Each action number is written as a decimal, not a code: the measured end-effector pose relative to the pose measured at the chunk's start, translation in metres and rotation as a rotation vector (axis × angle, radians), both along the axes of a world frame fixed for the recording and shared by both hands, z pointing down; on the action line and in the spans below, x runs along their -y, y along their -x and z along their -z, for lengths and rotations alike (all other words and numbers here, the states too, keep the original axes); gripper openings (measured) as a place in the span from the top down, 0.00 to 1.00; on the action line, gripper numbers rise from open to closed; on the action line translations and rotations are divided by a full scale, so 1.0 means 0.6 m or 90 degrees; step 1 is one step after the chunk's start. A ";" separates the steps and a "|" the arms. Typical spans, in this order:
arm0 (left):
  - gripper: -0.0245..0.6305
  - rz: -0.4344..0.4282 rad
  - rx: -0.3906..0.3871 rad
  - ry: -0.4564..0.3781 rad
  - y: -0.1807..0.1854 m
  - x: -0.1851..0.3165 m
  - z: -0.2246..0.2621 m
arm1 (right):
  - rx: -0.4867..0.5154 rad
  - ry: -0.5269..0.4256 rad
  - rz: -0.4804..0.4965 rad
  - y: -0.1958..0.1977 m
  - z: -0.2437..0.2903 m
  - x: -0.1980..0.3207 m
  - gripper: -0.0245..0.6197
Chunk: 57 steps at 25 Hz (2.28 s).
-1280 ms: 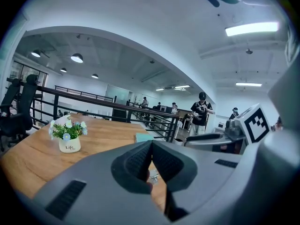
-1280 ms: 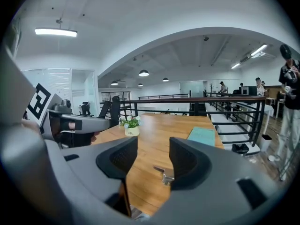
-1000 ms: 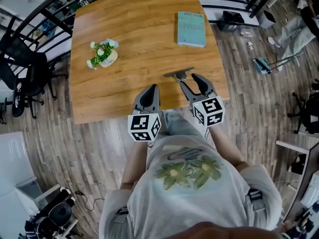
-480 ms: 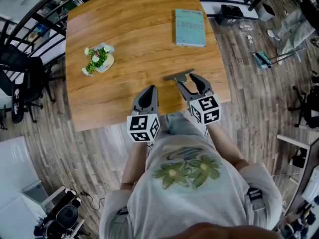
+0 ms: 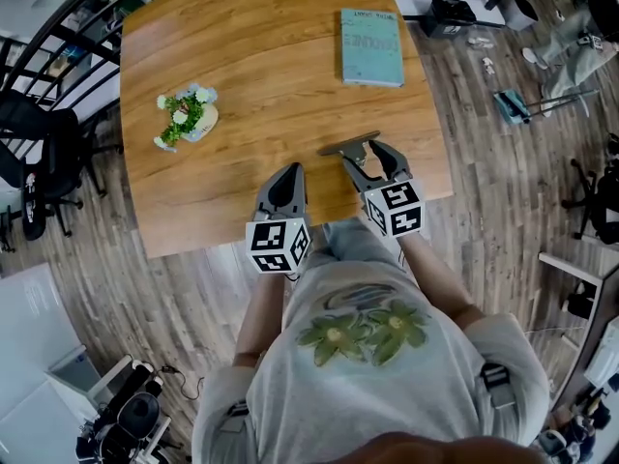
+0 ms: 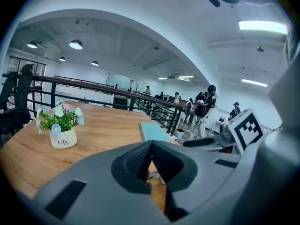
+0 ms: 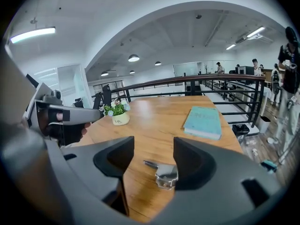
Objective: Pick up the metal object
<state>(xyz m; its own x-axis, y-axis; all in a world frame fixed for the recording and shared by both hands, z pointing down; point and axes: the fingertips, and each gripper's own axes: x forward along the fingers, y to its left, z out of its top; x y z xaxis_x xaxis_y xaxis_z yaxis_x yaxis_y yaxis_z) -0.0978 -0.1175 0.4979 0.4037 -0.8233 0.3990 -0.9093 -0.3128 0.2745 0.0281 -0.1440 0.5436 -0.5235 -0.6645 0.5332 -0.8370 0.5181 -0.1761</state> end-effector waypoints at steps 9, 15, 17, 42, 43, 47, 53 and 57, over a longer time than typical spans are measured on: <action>0.94 -0.010 0.005 0.028 -0.004 0.011 -0.026 | -0.018 0.058 -0.019 -0.007 -0.063 0.012 0.55; 0.94 -0.019 0.009 0.042 -0.003 0.017 -0.039 | -0.025 0.095 -0.036 -0.011 -0.102 0.012 0.55; 0.94 -0.021 0.009 0.046 -0.002 0.020 -0.043 | -0.028 0.106 -0.043 -0.012 -0.115 0.013 0.54; 0.94 -0.023 -0.003 0.095 0.009 0.051 -0.090 | -0.089 0.193 -0.095 -0.014 -0.239 0.015 0.51; 0.94 -0.023 -0.003 0.097 0.009 0.052 -0.092 | -0.094 0.195 -0.096 -0.013 -0.243 0.015 0.51; 0.94 -0.023 -0.005 0.105 0.010 0.053 -0.101 | -0.110 0.198 -0.100 -0.013 -0.259 0.019 0.51; 0.94 -0.025 -0.006 0.113 0.013 0.053 -0.108 | -0.130 0.184 -0.110 -0.014 -0.264 0.027 0.51; 0.94 -0.024 -0.006 0.117 0.014 0.053 -0.111 | -0.135 0.180 -0.108 -0.013 -0.264 0.028 0.51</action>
